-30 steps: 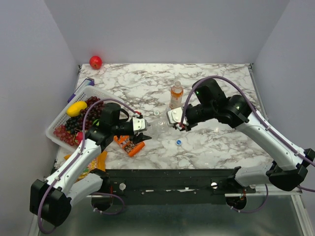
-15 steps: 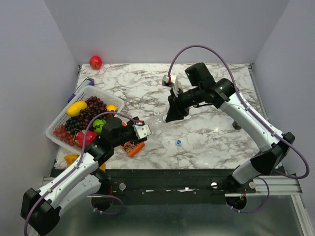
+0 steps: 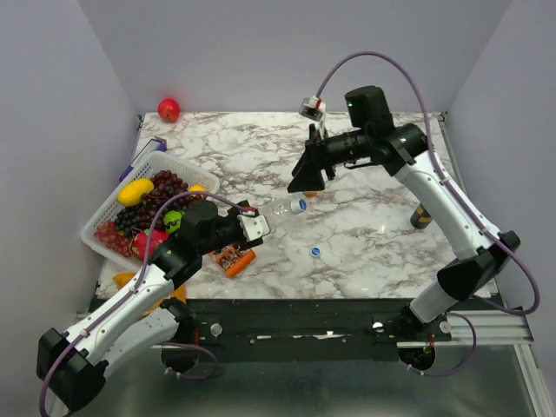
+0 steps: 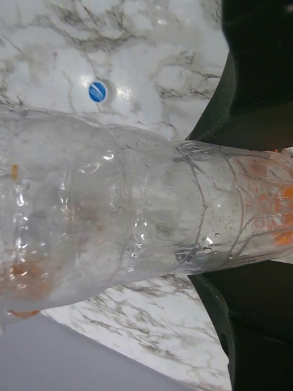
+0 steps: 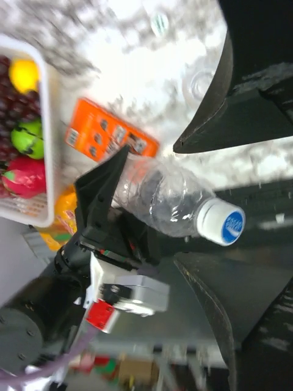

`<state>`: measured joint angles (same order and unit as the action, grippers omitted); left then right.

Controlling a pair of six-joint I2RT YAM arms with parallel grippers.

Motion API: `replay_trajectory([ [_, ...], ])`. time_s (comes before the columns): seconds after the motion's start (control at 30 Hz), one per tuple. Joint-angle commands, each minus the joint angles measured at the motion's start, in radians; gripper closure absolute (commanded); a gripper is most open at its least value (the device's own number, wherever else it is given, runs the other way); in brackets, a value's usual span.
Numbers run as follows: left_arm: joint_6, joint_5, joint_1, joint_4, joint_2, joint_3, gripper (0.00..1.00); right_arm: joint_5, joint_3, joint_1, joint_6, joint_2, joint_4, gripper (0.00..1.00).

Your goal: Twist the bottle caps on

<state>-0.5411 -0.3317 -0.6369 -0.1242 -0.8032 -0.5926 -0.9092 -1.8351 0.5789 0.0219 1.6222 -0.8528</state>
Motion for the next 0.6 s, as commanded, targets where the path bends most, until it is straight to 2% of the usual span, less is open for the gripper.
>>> replay_trajectory([
  [0.0, 0.151, -0.266, 0.005, -0.038, -0.008, -0.071, 1.00, 0.055, 0.160, -0.011, 0.387, -0.235, 0.067, 0.24],
  [0.03, 0.185, -0.279, 0.006, -0.032, -0.011, -0.081, 1.00, 0.065, 0.209, -0.011, 0.398, -0.272, 0.162, 0.21],
  [0.13, 0.285, -0.331, 0.017, 0.004, -0.028, -0.110, 1.00, 0.056, 0.324, -0.011, 0.339, -0.352, 0.297, 0.18],
  [0.2, 0.318, -0.348, 0.019, 0.021, -0.043, -0.125, 1.00, 0.033, 0.336, -0.011, 0.262, -0.351, 0.333, 0.18],
  [0.43, 0.369, -0.385, 0.028, 0.046, -0.091, -0.191, 1.00, -0.031, 0.379, -0.011, 0.161, -0.349, 0.443, 0.19],
  [0.53, 0.389, -0.389, 0.028, 0.072, -0.106, -0.202, 1.00, -0.033, 0.410, -0.010, 0.132, -0.355, 0.475, 0.22],
  [0.57, 0.391, -0.392, 0.028, 0.075, -0.116, -0.202, 1.00, -0.034, 0.418, -0.010, 0.119, -0.357, 0.488, 0.26],
])
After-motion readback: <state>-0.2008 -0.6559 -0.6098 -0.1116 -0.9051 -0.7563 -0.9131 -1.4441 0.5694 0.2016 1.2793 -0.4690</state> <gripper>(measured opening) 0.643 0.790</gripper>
